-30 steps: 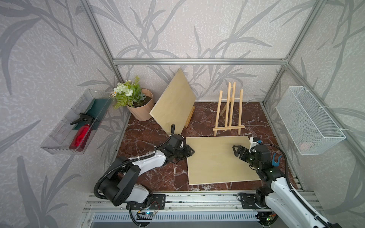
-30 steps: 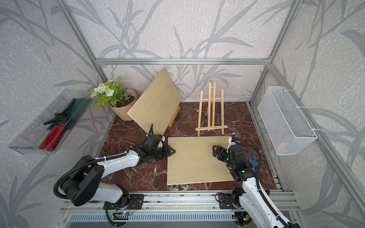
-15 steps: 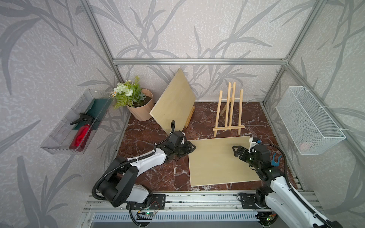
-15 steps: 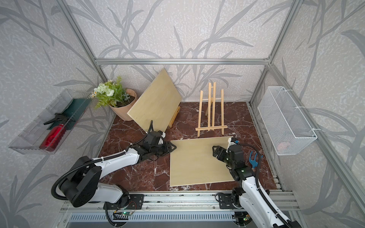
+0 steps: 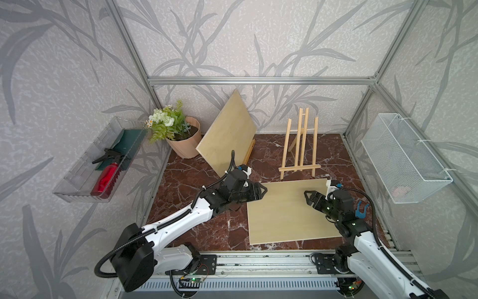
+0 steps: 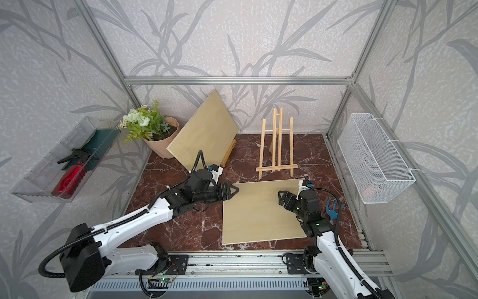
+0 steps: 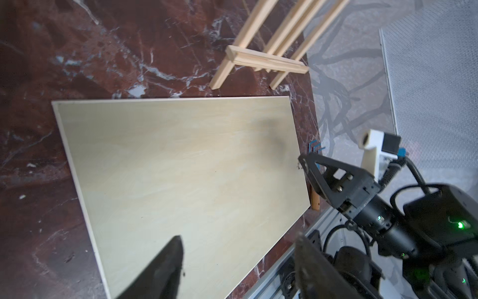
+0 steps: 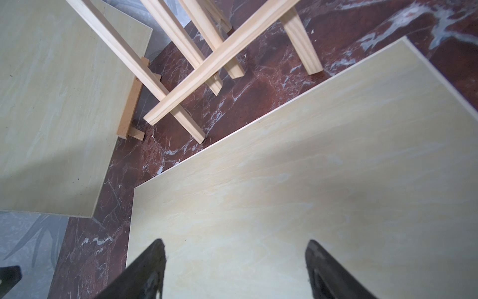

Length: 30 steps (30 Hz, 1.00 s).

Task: Disassemble the easel
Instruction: Place the drawing board at the center of the board.

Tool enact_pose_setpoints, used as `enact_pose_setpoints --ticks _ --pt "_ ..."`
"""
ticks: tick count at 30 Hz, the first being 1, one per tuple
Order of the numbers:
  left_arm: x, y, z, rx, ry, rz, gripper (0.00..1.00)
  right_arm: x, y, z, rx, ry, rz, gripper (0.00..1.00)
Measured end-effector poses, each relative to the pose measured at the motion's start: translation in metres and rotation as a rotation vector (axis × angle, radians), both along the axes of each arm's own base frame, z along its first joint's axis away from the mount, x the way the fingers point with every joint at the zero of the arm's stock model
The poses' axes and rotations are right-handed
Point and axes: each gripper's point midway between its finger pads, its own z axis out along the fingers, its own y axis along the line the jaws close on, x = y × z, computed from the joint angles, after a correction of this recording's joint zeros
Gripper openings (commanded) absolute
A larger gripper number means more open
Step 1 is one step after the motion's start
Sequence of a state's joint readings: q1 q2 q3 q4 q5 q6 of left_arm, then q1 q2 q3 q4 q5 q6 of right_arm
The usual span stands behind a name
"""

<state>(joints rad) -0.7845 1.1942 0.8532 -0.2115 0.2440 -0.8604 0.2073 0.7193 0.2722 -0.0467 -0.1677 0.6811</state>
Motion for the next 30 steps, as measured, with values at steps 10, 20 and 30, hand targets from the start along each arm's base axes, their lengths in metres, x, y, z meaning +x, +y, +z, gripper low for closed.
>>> enact_pose_setpoints --ticks 10,20,30 --pt "-0.067 0.031 0.028 0.139 -0.183 -0.052 0.99 0.001 0.007 -0.005 0.019 -0.007 0.030 0.80" --pt "-0.077 0.056 0.015 0.194 -0.193 0.018 0.99 -0.001 0.019 -0.023 -0.009 0.044 0.085 0.75" --pt "-0.042 0.019 0.023 0.217 -0.316 0.063 0.99 -0.007 0.039 -0.028 -0.104 0.019 0.176 0.76"
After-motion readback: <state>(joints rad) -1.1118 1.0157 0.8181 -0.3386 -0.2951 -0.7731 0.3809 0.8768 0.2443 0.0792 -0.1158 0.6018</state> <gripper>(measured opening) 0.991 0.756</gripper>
